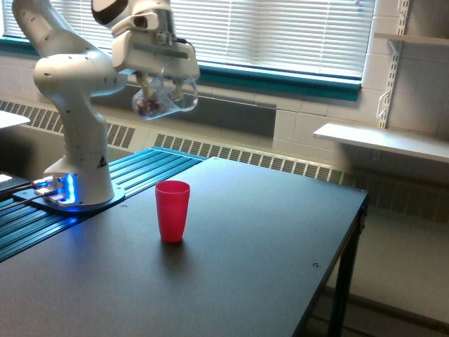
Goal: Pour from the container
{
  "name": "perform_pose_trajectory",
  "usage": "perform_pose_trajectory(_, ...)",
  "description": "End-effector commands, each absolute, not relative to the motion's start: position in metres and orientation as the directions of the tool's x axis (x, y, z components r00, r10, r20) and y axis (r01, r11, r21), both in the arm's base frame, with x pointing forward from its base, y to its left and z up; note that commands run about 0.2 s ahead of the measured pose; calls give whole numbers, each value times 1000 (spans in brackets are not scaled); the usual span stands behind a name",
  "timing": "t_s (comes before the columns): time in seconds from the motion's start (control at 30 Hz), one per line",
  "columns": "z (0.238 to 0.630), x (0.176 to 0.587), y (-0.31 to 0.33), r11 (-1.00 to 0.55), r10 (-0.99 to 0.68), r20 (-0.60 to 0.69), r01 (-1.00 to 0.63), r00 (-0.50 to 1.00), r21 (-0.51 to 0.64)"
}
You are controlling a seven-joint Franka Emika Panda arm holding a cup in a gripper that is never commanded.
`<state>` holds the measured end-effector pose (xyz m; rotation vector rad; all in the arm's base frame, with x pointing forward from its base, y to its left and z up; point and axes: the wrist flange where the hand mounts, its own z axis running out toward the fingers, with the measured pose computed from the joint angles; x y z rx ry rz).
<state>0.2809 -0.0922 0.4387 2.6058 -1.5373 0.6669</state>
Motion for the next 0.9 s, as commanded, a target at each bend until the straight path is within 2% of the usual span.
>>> perform_pose_trajectory(0.03,426,271,-107,-534,-817,330,-836,472,-127)
perform_pose_trajectory(0.23,423,273,-131,-512,-843,279,-845,459,-155)
perform_pose_trajectory(0.47,405,284,-161,-530,-833,263,-838,487,-129)
perform_pose_trajectory(0.8,378,274,-194,-567,-806,313,-807,503,-162)
perform_pose_trajectory(0.9,377,270,-202,-552,-819,317,-807,478,-209)
